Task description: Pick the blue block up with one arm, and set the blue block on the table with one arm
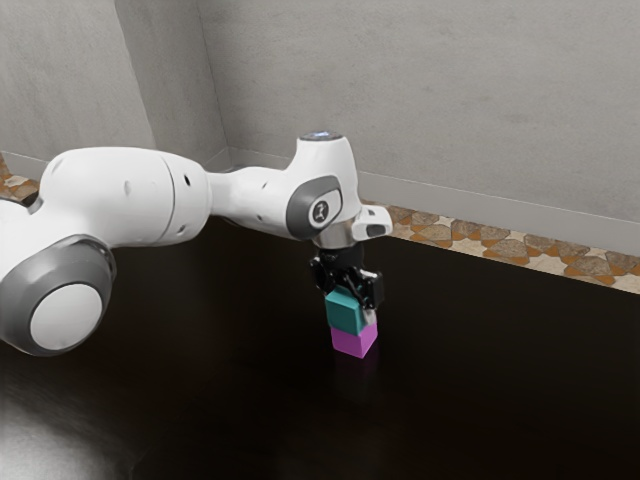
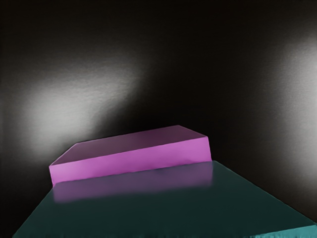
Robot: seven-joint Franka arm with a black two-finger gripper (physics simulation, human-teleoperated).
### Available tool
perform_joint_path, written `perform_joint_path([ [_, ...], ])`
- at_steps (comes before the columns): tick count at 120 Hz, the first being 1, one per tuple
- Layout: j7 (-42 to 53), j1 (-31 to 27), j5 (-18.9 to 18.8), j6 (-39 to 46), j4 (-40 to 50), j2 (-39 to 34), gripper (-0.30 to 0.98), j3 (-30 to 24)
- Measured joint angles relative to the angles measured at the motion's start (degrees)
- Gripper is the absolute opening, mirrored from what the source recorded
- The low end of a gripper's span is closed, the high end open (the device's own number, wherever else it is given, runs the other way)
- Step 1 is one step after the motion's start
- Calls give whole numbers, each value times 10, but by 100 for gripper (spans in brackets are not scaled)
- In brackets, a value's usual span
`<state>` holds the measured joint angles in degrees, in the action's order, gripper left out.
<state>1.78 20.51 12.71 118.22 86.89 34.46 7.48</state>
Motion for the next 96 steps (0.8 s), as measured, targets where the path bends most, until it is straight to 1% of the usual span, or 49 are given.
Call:
perform_joint_path([
  [8, -3, 0, -2, -1, 5, -16, 41, 1],
  [10, -4, 0, -3, -2, 10, -25, 38, 2],
  [16, -6, 0, -8, -3, 33, -64, 34, 2],
  [25, -9, 1, -26, -14, 48, -104, 35, 5],
  [41, -8, -4, -58, -43, 52, -129, 36, 54],
  [50, 1, -13, -67, -53, 52, -125, 37, 81],
  [62, 16, -43, -69, -55, 49, -95, 36, 89],
  [75, 36, -64, -49, -44, 46, -48, 37, 91],
  [88, 53, -68, -33, -36, 46, -32, 37, 91],
  [96, 63, -68, -21, -33, 46, -29, 44, 91],
])
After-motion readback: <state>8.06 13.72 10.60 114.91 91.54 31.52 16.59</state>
